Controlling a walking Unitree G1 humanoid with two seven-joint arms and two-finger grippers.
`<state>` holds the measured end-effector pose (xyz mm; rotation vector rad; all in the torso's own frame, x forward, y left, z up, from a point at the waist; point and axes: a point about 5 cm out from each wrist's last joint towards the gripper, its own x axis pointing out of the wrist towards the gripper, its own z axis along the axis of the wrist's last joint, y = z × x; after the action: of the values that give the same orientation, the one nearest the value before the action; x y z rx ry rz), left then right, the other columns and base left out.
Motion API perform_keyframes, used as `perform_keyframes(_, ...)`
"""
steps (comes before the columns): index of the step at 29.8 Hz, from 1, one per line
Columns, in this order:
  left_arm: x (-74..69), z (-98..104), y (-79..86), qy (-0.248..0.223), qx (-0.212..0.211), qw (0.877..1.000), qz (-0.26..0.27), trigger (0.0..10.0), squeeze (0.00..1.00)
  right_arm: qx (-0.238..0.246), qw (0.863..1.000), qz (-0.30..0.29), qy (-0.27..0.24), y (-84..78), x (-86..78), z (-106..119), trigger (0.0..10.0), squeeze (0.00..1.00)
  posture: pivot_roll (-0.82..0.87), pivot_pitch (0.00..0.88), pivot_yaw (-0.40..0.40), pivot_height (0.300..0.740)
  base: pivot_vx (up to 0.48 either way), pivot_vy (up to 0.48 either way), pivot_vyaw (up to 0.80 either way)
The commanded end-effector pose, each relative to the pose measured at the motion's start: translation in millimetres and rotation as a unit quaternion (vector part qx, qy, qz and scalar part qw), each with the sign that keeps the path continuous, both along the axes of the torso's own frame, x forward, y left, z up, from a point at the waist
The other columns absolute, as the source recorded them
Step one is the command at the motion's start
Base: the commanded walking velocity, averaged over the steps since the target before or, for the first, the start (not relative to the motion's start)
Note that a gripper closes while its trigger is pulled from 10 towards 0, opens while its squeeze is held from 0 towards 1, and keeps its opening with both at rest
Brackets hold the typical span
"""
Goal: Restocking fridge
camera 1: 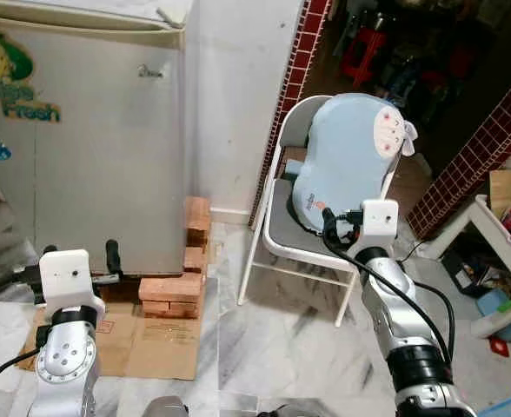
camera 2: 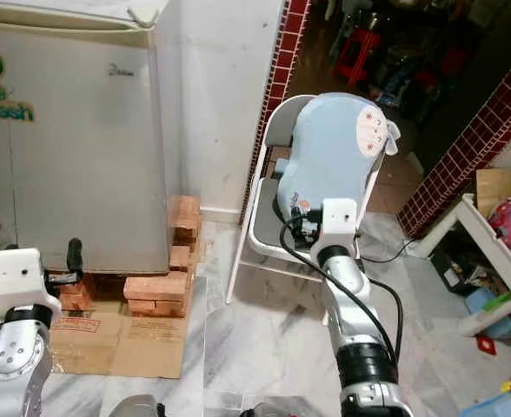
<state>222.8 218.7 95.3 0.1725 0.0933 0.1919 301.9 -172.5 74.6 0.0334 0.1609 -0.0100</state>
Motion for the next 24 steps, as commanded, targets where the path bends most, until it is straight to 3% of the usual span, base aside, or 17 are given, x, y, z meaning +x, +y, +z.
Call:
perform_keyframes(1, 7.2, 8.1, -7.1, -0.004, -0.012, 0.999, -0.035, 10.0, 0.0, 0.019, 1.0, -0.022, -0.004, -7.5, -1.1, 3.6, 10.0, 0.0, 0.11, 0.0, -0.057, 0.74, 0.0, 0.0, 0.0)
perform_keyframes(4, 12.1, 12.0, -9.9, -0.002, -0.024, 0.998, -0.062, 10.0, 0.0, 0.024, 0.999, -0.024, -0.006, -10.0, -3.6, 4.8, 10.0, 0.0, 0.1, 0.0, -0.051, 0.74, 0.0, 0.0, 0.0)
perform_keyframes(6, 15.2, 16.6, -12.9, -0.012, -0.004, 0.996, -0.087, 10.0, 0.0, 0.017, 1.0, -0.026, -0.007, -14.7, -6.8, 6.2, 10.0, 0.0, 0.09, 0.005, -0.055, 0.74, 0.0, 0.0, 0.0)
perform_keyframes(12, 10.2, 10.1, -20.2, -0.001, -0.008, 0.995, -0.1, 10.0, 0.0, 0.002, 1.0, -0.024, 0.001, -17.7, -14.3, 5.3, 10.0, 0.0, 0.07, 0.012, -0.068, 0.74, 0.0, 0.0, 0.0)
perform_keyframes(15, 5.2, 7.9, -23.8, 0.005, -0.014, 0.994, -0.109, 10.0, 0.0, 0.0, 1.0, -0.022, 0.004, -16.4, -13.1, 6.3, 10.0, 0.0, 0.07, 0.028, -0.068, 0.74, 0.0, 0.097, -0.62)
perform_keyframes(24, -0.7, -1.2, -21.0, 0.027, -0.026, 0.994, -0.101, 10.0, 0.0, 0.001, 1.0, -0.023, 0.01, -15.8, -10.9, 6.9, 10.0, 0.0, 0.06, 0.043, -0.058, 0.74, 0.0, 0.476, -0.8)
